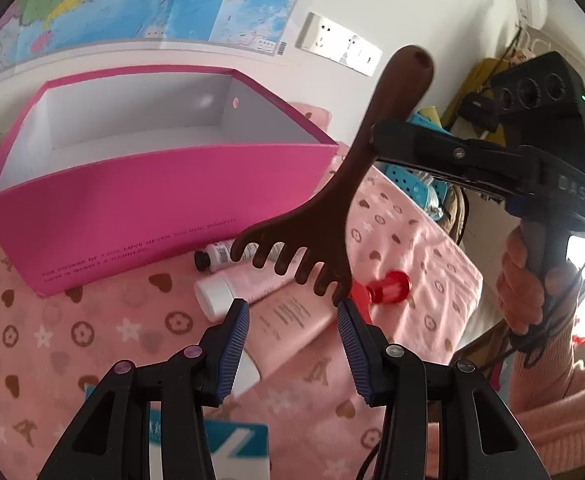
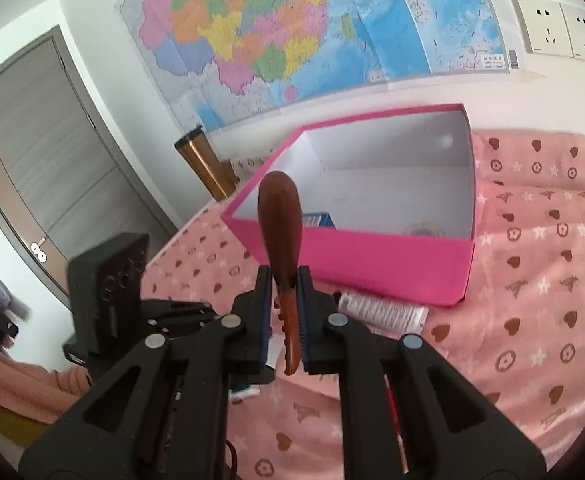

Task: Organize rigid objects
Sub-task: 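Grasp the brown wooden comb by its handle with the right gripper, then lower the comb into the pink box and open the right gripper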

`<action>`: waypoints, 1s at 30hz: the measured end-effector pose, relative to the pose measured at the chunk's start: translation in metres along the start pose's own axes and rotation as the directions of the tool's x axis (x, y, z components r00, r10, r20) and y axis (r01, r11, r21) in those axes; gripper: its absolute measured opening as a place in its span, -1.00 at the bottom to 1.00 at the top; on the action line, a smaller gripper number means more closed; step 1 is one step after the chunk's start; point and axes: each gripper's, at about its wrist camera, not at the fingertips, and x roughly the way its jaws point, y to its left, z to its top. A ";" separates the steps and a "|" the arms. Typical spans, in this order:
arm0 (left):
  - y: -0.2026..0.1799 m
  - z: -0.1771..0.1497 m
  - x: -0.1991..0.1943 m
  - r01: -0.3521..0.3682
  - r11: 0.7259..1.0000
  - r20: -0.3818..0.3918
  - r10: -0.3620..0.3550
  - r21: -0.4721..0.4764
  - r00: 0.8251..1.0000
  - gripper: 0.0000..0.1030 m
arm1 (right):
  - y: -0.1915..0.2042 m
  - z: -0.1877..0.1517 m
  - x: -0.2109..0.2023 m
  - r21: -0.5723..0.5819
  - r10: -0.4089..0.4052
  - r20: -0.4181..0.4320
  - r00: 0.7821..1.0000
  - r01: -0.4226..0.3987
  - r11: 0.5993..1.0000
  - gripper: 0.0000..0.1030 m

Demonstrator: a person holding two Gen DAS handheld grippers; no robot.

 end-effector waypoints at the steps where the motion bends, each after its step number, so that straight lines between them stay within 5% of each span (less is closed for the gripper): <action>1: 0.001 0.003 0.003 0.006 1.000 0.001 -0.006 -0.006 1.000 -0.09 | 0.000 0.002 0.000 0.001 0.002 0.005 1.000 -0.002 1.000 -0.74; 17: 0.012 0.084 0.000 0.009 1.000 0.096 -0.010 0.010 0.995 -0.09 | -0.026 0.064 0.009 0.082 0.039 0.125 0.991 -0.050 0.995 -0.72; 30: 0.052 0.116 0.026 -0.090 0.994 0.034 0.092 -0.061 0.995 -0.09 | -0.078 0.085 0.055 0.235 0.047 0.112 0.993 -0.073 0.969 -0.72</action>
